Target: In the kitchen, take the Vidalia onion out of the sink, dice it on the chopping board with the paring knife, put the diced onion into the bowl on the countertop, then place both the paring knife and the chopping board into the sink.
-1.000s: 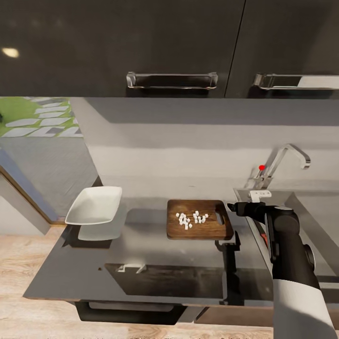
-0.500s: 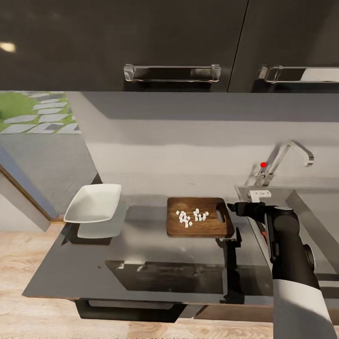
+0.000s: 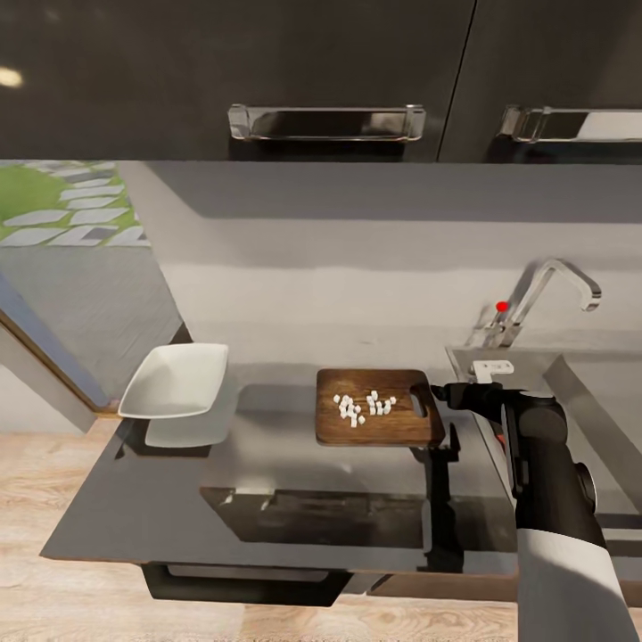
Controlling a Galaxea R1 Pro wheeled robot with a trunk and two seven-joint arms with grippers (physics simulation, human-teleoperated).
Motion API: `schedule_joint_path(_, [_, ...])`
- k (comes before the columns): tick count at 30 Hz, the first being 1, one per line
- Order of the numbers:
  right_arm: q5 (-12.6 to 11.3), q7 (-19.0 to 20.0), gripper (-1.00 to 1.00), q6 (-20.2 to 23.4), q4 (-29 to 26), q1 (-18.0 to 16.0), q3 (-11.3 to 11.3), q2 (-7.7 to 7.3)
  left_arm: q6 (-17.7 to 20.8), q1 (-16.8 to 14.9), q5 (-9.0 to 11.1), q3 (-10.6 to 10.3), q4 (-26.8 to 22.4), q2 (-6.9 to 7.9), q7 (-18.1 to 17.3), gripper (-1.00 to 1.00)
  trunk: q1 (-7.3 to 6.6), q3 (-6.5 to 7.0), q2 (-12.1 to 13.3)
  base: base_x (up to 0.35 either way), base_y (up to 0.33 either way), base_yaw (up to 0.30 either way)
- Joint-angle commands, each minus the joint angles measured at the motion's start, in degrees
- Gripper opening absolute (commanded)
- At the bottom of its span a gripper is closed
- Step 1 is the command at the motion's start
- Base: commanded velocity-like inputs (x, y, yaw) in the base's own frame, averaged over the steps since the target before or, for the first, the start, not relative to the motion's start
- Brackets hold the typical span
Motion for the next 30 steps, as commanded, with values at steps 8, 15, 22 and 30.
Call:
schedule_joint_path(8, [0.6,0.6,1.0,0.1,-0.1,-0.1,-0.1,0.1,-0.4,-0.1,0.5,-0.5,0.2,-0.04,0.1,1.0,0.03,-0.82,-0.1,0.0,0.0,0.0])
schedule_joint_path(15, [0.6,0.6,1.0,0.1,-0.1,-0.1,-0.1,0.06,-0.4,-0.1,0.5,-0.5,0.2,-0.04,0.1,1.0,0.03,-1.28,-0.1,0.0,0.0,0.0])
schedule_joint_path(22, [0.6,0.7,1.0,0.1,-0.1,-0.1,-0.1,0.24,-0.4,-0.1,0.5,-0.5,0.2,-0.04,0.1,1.0,0.03,-1.31,-0.1,0.0,0.0,0.0])
schedule_joint_path(30, [0.5,0.7,1.0,0.2,-0.1,-0.1,0.0,0.24,-0.4,-0.1,0.5,-0.5,0.2,-0.04,0.1,1.0,0.03,-1.42,-0.1,0.0,0.0,0.0])
